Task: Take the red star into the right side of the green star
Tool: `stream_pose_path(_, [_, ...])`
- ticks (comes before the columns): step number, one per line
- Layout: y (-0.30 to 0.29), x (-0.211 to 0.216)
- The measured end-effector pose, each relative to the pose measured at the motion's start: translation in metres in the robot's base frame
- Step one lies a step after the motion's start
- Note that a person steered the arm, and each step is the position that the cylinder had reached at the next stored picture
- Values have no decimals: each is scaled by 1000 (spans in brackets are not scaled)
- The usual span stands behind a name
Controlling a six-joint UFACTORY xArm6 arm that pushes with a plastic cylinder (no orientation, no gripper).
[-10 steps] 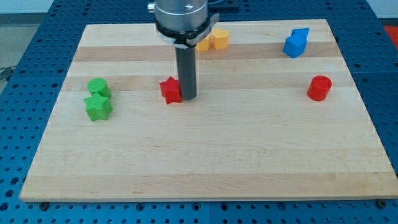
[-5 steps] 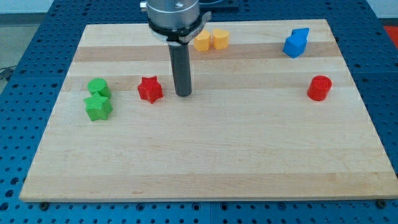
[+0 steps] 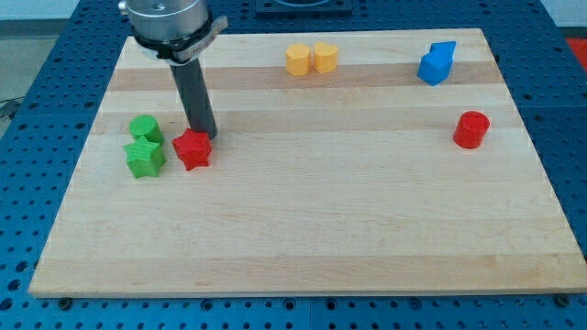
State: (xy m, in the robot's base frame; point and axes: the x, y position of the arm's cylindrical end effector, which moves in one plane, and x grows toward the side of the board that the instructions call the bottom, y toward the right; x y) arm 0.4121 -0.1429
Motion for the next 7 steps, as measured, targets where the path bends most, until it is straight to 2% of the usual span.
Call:
stream_pose_path(1, [19, -14])
stream_pose_path(3, [38, -5])
stream_pose_path(5, [8, 29])
stream_pose_path(7, [-5, 32])
